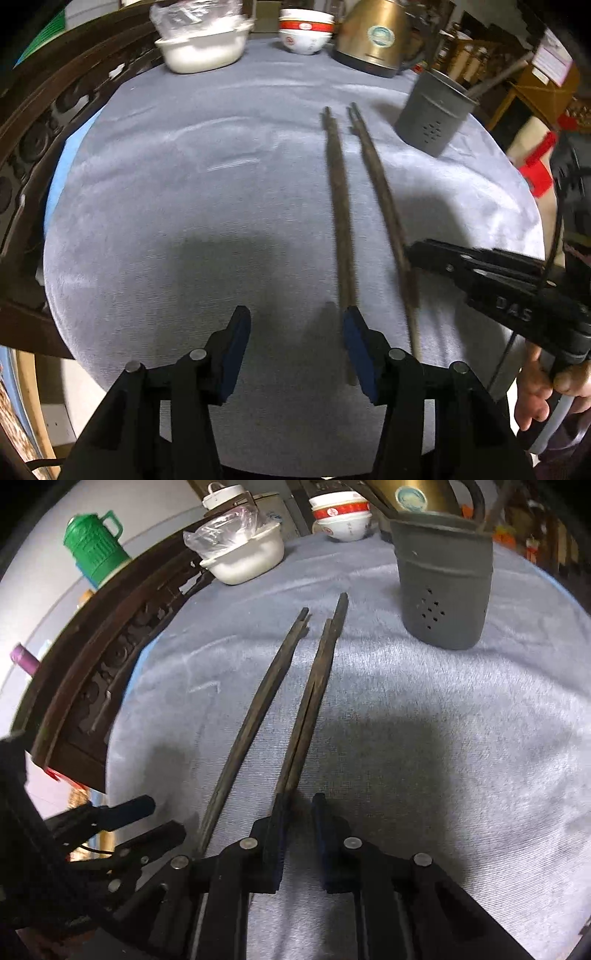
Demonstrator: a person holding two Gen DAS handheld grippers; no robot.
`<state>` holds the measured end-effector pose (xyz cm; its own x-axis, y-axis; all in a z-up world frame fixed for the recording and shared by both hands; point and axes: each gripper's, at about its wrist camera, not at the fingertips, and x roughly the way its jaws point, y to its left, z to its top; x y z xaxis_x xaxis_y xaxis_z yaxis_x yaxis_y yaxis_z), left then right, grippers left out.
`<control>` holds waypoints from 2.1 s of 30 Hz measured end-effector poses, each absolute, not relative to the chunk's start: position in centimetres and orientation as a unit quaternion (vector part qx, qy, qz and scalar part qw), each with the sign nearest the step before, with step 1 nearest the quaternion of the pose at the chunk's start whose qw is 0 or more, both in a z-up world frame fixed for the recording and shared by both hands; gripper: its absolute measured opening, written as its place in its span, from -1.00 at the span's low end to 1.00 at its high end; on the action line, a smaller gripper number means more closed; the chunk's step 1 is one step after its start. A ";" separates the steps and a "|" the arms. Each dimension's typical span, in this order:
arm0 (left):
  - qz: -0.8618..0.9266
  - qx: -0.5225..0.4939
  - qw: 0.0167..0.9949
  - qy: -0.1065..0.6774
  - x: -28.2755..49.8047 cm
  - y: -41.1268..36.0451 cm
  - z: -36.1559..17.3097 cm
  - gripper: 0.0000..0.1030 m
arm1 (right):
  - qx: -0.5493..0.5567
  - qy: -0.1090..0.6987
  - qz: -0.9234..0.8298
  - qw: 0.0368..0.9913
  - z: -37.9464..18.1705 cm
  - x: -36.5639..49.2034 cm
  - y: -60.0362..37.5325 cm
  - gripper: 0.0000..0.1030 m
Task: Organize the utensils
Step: 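Close the right tool on a remaining chopstick while the left tool grasps another, then lift the held chopsticks with both tools and carry them toward the grey cup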
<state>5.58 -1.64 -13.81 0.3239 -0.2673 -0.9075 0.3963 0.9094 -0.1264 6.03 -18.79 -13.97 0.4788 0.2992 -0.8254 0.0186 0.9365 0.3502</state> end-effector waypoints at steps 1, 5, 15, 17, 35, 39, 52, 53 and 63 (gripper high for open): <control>-0.206 0.065 0.810 0.546 5.5 -1.9 -14.0 0.04 | 0.152 0.504 0.080 0.847 -14.0 6.2 -18.7 -0.72; -0.207 0.066 0.807 0.549 5.2 -2.2 -14.2 0.04 | 0.145 0.509 0.069 0.846 -13.8 6.4 -18.6 -0.71; -0.195 0.061 0.807 0.554 5.8 -2.2 -14.3 0.06 | 0.077 0.509 0.061 0.855 -13.5 6.5 -16.6 -0.71; -0.198 0.054 0.805 0.557 6.1 -2.3 -14.3 0.06 | 0.085 0.509 0.060 0.854 -13.5 6.5 -16.8 -0.71; -0.188 0.067 0.828 0.525 10.6 -4.6 -14.3 -0.08 | 0.201 0.501 0.077 0.838 -13.8 6.8 -20.1 -0.65; -0.177 0.058 0.831 0.524 11.6 -3.4 -14.5 -0.80 | 0.217 0.495 0.085 0.837 -13.4 6.9 -20.4 -0.64; -0.218 0.033 0.821 0.527 10.2 -1.1 -14.6 -0.87 | 0.131 0.507 0.060 0.850 -13.2 8.6 -17.1 -0.72; -0.221 0.031 0.819 0.528 10.2 -1.1 -14.6 -0.87 | 0.128 0.508 0.056 0.850 -13.1 8.5 -17.1 -0.72; -0.236 0.025 0.809 0.537 10.1 -0.8 -14.4 -0.86 | 0.164 0.528 0.038 0.833 -13.2 7.5 -20.2 -0.78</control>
